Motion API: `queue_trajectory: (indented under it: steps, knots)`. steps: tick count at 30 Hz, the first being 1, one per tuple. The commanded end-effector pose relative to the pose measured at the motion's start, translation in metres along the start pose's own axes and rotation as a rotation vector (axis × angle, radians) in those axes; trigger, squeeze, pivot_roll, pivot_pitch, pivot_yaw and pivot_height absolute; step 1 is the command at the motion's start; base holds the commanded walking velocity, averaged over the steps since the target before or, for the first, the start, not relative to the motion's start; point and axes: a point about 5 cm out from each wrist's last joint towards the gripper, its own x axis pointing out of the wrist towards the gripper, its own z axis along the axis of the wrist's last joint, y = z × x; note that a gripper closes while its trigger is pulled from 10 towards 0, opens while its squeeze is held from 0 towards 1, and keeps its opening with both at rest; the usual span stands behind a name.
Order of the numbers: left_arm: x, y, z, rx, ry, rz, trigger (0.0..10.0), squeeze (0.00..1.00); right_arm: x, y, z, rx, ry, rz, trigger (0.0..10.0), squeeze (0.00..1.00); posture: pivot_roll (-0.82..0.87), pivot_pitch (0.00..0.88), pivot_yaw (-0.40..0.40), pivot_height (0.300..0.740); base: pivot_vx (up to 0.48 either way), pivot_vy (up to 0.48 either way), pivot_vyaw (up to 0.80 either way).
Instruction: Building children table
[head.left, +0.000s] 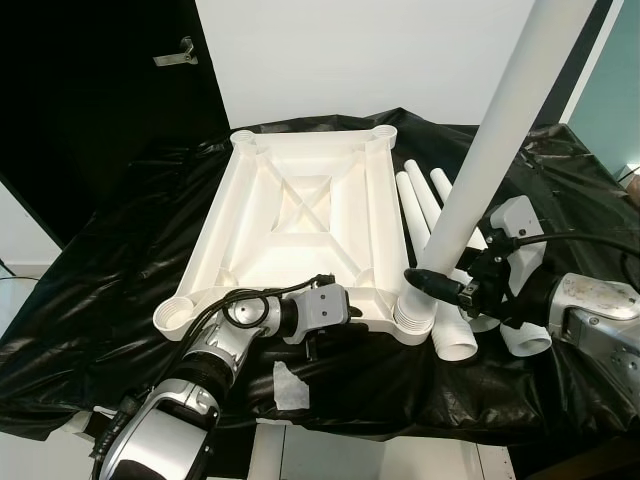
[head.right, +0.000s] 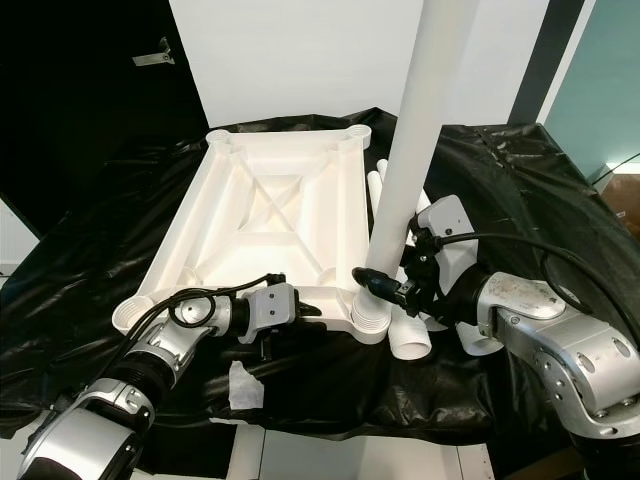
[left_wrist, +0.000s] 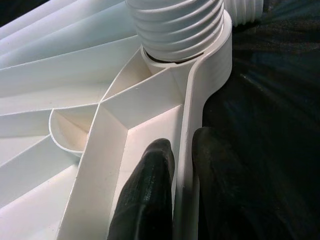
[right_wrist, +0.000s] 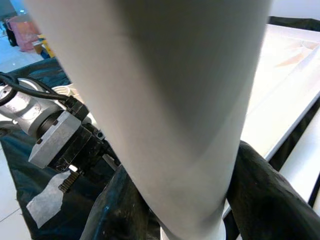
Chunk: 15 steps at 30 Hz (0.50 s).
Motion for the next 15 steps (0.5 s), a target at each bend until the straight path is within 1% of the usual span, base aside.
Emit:
queue_trajectory:
  steps: [1,2,3,4,6,7,15]
  knots:
    - [-0.002,-0.016,-0.030,-0.116,0.109,0.068,10.0,0.00,0.001,0.005,-0.028,0.096,0.159,0.066,10.0,0.00,-0.16,0.034,0.034,0.740,0.000,0.000,0.00]
    - [-0.002,-0.016,-0.030,-0.116,0.108,0.068,10.0,0.00,0.001,0.003,-0.026,0.113,0.148,0.065,10.0,0.00,-0.16,0.035,0.033,0.740,0.000,0.000,0.00]
    - [-0.002,-0.016,-0.030,-0.116,0.107,0.067,10.0,0.00,0.002,0.000,-0.023,0.171,0.120,0.059,10.0,0.00,-0.16,0.035,0.032,0.740,0.000,0.000,0.00]
    - [-0.002,-0.016,-0.030,-0.116,0.107,0.067,10.0,0.00,0.002,0.000,-0.023,0.171,0.120,0.059,10.0,0.00,-0.16,0.035,0.032,0.740,0.000,0.000,0.00]
    - [-0.001,-0.017,-0.030,-0.116,0.107,0.067,10.0,0.00,0.005,-0.004,-0.017,0.274,0.069,0.046,10.0,0.00,-0.16,0.037,0.031,0.740,0.000,0.000,0.00]
    - [-0.001,-0.017,-0.030,-0.117,0.107,0.067,10.0,0.00,0.006,-0.004,-0.017,0.302,0.058,0.043,10.0,0.00,-0.16,0.037,0.031,0.740,0.000,0.000,0.00]
    - [-0.001,-0.019,-0.030,-0.120,0.107,0.065,10.0,0.00,0.010,0.000,-0.018,0.312,0.062,0.047,10.0,0.00,-0.16,0.037,0.031,0.740,0.000,0.000,0.00]
